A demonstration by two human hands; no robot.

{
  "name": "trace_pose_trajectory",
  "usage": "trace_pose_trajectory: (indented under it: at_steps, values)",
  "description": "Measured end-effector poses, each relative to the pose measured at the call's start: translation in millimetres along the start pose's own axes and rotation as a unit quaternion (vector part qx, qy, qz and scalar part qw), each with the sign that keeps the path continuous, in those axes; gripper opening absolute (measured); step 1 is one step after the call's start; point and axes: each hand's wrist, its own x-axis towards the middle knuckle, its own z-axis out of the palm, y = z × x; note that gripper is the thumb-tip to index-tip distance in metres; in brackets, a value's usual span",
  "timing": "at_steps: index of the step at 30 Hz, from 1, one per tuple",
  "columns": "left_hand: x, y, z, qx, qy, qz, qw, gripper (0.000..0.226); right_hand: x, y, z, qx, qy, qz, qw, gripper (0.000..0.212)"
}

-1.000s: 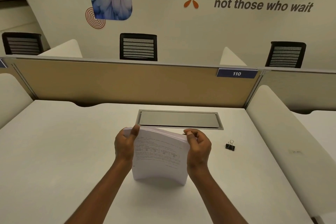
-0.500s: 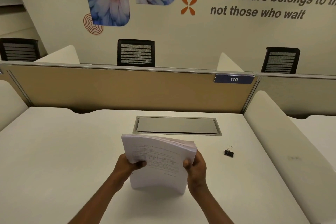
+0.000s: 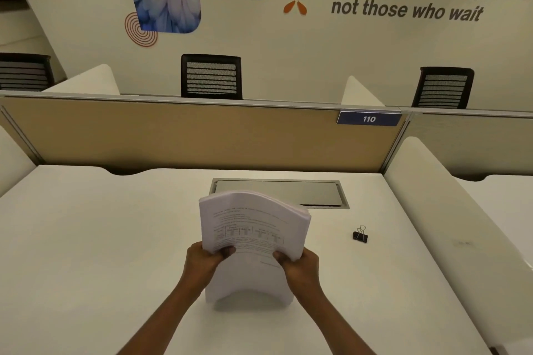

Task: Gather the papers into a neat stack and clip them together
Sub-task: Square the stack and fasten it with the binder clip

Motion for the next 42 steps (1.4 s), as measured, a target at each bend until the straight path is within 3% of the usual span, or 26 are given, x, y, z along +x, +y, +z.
trace_pose_trajectory:
  at_steps: [6,22,33,40,42]
  values:
    - [-13.1,-3.5,15.8,-0.010,0.040,0.001,0.999,0.025,-7.2,7.4,-10.5,-0.004,0.022,-0.018,1.000,0.032]
    - [-20.8,-23.0,24.4,-0.026,0.027,-0.029,0.999,0.026,-21.3,31.8,-18.1,0.035,0.048,0.031,0.998,0.030]
    - [-24.8,-22.8,25.1,-0.064,0.006,-0.037,0.997,0.038,-28.6,31.8,-17.6,0.034,0.032,0.035,0.998,0.032]
    - [-25.4,-28.3,29.8,-0.060,0.024,-0.035,0.997,0.034,-30.1,21.3,-23.9,0.021,0.010,0.035,0.999,0.039]
    - [-28.0,-24.9,34.1,-0.060,0.029,-0.034,0.997,0.023,-29.8,21.0,-28.2,0.011,0.002,0.028,1.000,0.042]
